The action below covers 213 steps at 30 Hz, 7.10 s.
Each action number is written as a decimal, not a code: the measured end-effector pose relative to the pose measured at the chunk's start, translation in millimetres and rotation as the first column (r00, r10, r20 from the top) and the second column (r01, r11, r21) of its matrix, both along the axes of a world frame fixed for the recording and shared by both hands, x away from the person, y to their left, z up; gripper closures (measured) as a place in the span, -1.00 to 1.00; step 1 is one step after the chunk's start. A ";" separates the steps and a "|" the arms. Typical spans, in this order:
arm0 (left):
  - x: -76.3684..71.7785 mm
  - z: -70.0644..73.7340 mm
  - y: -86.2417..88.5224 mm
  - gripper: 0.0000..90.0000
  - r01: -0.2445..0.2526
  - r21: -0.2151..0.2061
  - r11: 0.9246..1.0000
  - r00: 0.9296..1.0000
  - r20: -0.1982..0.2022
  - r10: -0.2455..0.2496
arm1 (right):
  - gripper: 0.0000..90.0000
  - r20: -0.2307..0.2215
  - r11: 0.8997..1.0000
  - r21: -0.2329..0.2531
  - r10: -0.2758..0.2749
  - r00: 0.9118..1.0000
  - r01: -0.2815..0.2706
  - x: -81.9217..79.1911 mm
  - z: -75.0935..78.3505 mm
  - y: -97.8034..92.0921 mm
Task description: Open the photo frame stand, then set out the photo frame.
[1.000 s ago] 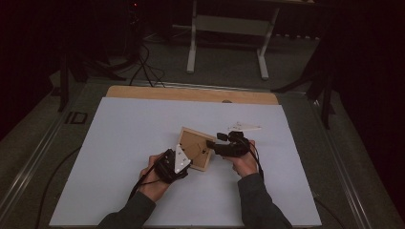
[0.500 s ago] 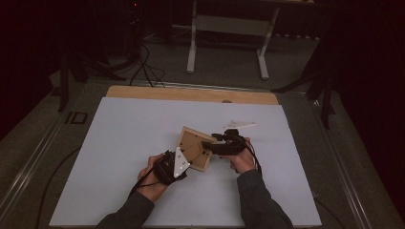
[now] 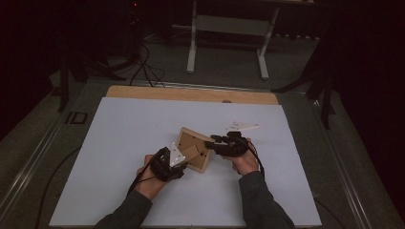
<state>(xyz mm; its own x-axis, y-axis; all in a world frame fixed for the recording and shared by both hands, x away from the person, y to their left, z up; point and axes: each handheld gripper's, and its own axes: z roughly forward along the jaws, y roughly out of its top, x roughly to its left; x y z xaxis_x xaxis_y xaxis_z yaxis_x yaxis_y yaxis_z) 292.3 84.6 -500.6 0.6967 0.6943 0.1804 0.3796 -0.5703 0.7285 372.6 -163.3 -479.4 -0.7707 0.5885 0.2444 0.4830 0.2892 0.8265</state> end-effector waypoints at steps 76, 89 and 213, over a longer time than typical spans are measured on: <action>13.9 -9.0 20.2 0.43 0.016 -0.082 0.997 0.981 -0.191 -0.032 | 0.25 0.146 0.991 -0.114 0.086 0.986 -0.069 -28.7 4.3 24.9; 11.8 -11.7 24.7 0.30 0.040 -0.139 0.989 0.971 -0.226 -0.071 | 0.22 0.168 0.989 -0.120 0.109 0.980 -0.090 -37.8 4.1 26.5; -8.3 11.7 42.1 0.28 0.028 -0.126 0.992 0.986 -0.161 -0.049 | -0.21 0.252 0.999 0.024 0.022 0.967 -0.029 -58.8 40.9 -6.4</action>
